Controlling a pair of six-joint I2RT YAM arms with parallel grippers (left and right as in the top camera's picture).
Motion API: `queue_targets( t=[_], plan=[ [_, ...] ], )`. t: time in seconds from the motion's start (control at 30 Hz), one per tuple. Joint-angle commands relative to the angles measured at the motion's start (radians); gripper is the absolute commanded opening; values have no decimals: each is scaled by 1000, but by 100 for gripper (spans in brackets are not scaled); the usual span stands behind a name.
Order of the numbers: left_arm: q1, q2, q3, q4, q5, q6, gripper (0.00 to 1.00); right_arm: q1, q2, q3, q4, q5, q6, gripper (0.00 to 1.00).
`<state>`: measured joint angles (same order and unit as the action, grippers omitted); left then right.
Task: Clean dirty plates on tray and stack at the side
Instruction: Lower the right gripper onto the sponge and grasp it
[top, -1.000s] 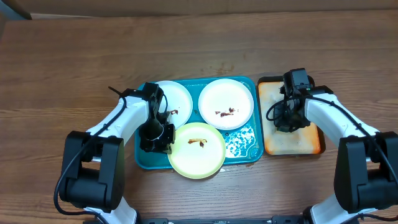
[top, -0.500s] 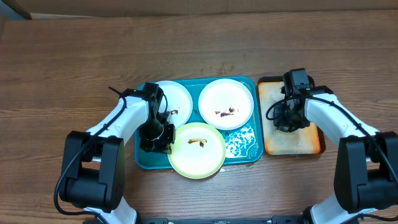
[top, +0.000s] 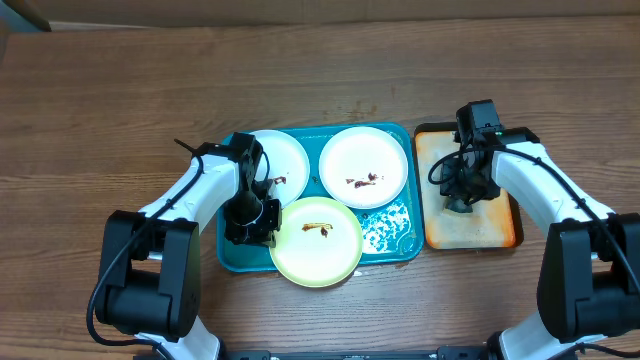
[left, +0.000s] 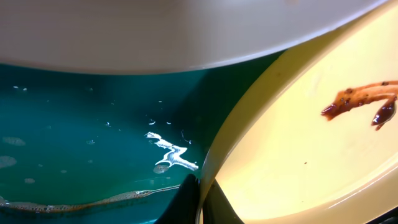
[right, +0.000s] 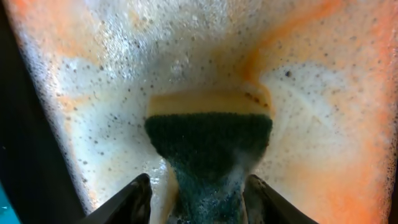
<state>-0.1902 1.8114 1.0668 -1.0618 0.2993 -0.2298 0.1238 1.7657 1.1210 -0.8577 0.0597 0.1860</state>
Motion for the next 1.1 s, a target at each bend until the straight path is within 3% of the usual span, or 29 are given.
queue_targets(
  t=[0.0,0.23,0.43,0.63,1.07],
  plan=[
    [-7,18,17,0,-18,4,6,-6,-13,16,2,10,25,48],
    [-7,18,17,0,-18,4,7,-6,-13,-36,18,7,55,37],
    [-7,18,17,-2,-18,4,7,-6,-3,-77,48,8,78,35],
    [-7,18,17,-1,-18,4,7,-6,6,-76,56,7,79,4],
    [-7,18,17,1,-18,4,7,-6,-88,100,-122,1,80,4]
  ],
)
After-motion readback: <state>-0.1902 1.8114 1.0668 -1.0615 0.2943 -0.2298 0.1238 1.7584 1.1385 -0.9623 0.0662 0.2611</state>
